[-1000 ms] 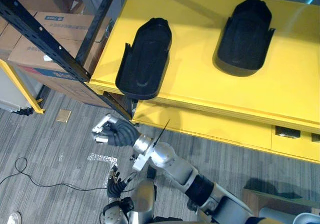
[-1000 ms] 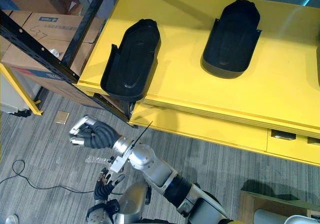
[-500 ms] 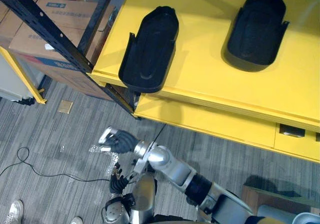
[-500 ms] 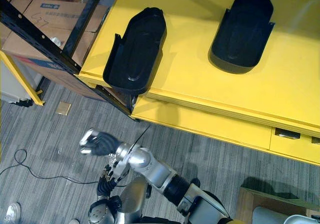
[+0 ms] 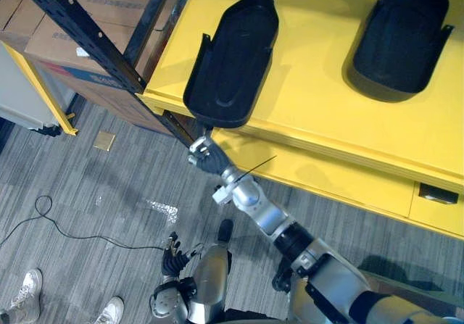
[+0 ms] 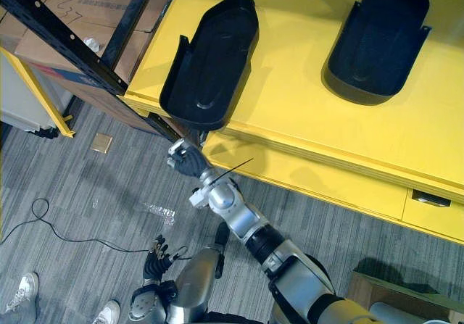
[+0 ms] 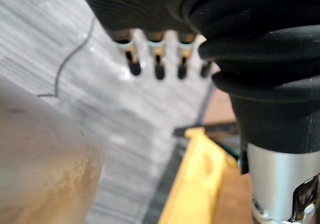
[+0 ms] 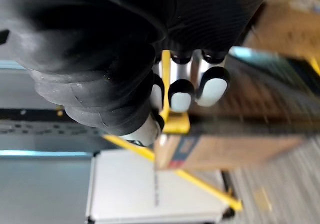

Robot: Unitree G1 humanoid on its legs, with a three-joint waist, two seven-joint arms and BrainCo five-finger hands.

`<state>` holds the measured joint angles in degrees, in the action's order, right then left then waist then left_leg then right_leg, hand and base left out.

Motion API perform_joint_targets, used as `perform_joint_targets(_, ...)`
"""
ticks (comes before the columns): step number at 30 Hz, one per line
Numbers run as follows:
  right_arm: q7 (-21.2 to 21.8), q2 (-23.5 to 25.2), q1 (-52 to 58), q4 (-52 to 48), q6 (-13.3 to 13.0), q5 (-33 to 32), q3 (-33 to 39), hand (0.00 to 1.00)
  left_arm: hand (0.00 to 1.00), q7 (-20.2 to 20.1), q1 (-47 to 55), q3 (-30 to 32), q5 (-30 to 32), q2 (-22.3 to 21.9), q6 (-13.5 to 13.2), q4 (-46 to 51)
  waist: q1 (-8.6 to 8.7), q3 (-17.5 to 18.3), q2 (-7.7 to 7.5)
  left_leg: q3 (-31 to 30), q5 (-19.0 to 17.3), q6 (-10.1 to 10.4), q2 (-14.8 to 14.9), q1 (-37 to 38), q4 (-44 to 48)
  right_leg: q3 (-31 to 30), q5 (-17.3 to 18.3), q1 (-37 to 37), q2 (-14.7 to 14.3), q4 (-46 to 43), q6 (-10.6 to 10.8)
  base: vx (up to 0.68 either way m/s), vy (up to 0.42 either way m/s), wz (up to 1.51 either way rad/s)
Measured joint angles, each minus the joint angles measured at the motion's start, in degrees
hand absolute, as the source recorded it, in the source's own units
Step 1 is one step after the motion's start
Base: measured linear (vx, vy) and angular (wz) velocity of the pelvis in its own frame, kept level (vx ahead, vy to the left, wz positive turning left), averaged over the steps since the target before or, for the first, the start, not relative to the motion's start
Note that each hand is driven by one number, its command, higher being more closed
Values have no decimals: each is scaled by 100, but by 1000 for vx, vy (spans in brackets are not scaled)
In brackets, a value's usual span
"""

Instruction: Walk over and take plastic housings, then place them on the shelf

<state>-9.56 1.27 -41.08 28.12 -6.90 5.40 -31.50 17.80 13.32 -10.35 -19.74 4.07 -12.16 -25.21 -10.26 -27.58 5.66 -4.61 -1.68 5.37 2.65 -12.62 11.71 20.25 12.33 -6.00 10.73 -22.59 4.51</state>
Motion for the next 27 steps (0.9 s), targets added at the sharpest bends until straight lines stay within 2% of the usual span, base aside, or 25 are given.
perform_joint_targets(8, -193, -256, -552, -3, 118, -14, 363, 100, 0, 0, 0, 0, -11, 4, 121, 113, -120, -9, 39, -64, 3, -3, -13, -70, 80, 23, 0, -9, -4, -18, 0, -18, 4, 3)
perform_joint_targets(13, -536, -267, -561, -2, 237, -42, 411, 100, 0, -2, 0, -2, -25, 2, 221, 148, -166, -15, 96, -75, 9, -9, -19, -89, 88, 23, -1, -22, 1, -36, 1, 0, 0, 0)
perform_joint_targets(17, -676, -227, -726, 45, 244, -501, 478, 100, 0, -2, -1, -5, -62, 0, 227, 142, -175, -28, 162, -86, 75, -11, -21, -183, 77, 19, -1, -156, 12, -113, 0, -26, 0, 1)
perform_joint_targets(21, -864, -22, -908, 291, 207, -1119, 862, 100, 0, -4, -2, -8, -67, -8, 213, 109, -205, -33, 189, -117, 152, -7, -20, -208, 62, 18, 8, -216, 23, -183, -13, -62, 0, 4)
perform_joint_targets(24, -903, 39, -1057, 517, 76, -1373, 1179, 100, 0, -5, -22, -8, -73, -15, 161, 15, -214, -52, 292, -111, 232, -61, -24, -205, -84, 19, 9, -248, 32, -178, -9, -107, 20, 5)
perform_joint_targets(27, -903, 41, -1132, 625, -26, -1349, 1459, 100, 0, -10, -33, 3, -71, -13, 54, -66, -213, -73, 346, -81, 440, -61, -32, -131, -376, 18, -4, -300, 57, -160, 37, -99, 25, 6)
